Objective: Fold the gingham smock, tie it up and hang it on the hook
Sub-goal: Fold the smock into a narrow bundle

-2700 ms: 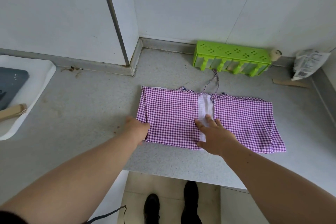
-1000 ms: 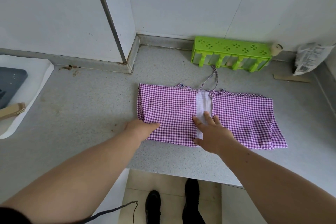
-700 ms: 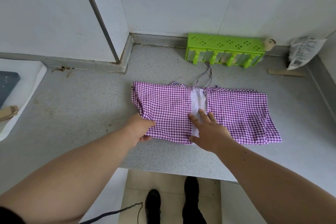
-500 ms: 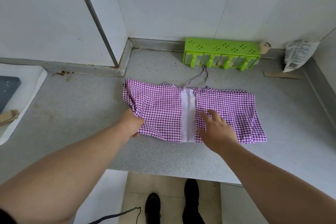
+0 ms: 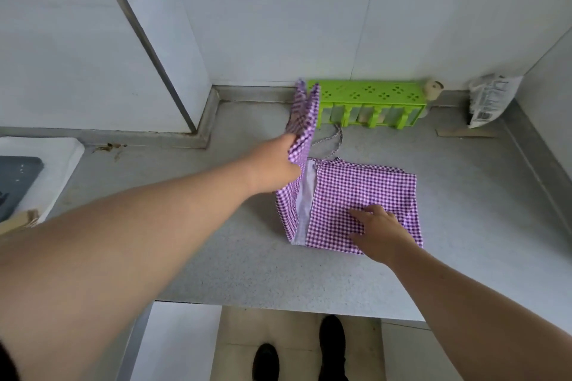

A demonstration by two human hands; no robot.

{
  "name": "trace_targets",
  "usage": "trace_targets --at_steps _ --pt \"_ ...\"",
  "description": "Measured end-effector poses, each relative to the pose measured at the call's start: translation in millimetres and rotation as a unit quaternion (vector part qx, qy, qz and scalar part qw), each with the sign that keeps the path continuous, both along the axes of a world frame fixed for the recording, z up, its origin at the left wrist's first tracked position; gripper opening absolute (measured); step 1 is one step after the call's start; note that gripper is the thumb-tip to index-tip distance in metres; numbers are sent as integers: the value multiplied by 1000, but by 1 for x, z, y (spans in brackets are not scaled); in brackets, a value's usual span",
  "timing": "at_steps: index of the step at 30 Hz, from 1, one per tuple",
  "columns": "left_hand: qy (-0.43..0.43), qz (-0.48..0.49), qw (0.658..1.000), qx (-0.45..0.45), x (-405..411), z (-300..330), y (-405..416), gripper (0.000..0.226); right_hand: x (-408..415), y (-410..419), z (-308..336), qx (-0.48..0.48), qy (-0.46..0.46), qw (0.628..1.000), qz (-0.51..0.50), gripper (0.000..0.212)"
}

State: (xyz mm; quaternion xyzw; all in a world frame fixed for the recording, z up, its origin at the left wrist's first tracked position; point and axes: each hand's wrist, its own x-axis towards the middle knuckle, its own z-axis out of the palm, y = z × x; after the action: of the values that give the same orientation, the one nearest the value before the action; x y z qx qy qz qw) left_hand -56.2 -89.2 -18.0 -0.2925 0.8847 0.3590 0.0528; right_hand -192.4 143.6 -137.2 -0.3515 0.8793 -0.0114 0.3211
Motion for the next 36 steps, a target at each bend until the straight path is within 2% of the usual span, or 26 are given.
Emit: trace_targets --at_steps 3,5,7,9,11,13,14,15,19,22,27,33,36 --pt "-23 -70 996 -41 -29 3 35 42 -10 4 3 -35 -37 999 -20 53" --pt "-45 -126 989 -57 -45 -2 57 34 -13 8 4 -100 -30 994 -44 47" --pt "-59 -182 978 -77 -62 -10 80 27 -20 17 3 -166 -19 979 -118 41" --pt "-73 -218 970 -78 -71 -19 98 26 -25 23 -2 -185 -43 958 -213 34" --pt "-98 -256 961 -36 -81 -28 111 43 -36 31 -4 -207 -100 909 -347 33" --pt "-152 -283 947 7 -83 -36 116 70 -41 36 0 -256 -196 819 -475 58" --pt "-172 -292 941 9 -85 -42 117 74 -45 40 1 -256 -227 790 -509 71" --pt "-184 -299 936 -3 -84 -47 116 73 -47 43 3 -252 -249 780 -516 77" --pt "-198 -304 928 -88 -84 -63 105 57 -51 52 6 -198 -225 849 -434 77" --pt "-219 -275 926 -139 -77 -70 92 57 -52 53 6 -168 -192 887 -386 82" --pt "-285 -249 908 -177 -64 -90 71 89 -52 50 8 -165 -119 931 -304 68" --pt "-332 -225 896 -189 -54 -117 69 129 -48 53 -9 -167 -83 929 -321 62" --pt "-356 -234 881 -205 -54 -123 73 135 -43 56 -15 -134 53 950 -278 71"
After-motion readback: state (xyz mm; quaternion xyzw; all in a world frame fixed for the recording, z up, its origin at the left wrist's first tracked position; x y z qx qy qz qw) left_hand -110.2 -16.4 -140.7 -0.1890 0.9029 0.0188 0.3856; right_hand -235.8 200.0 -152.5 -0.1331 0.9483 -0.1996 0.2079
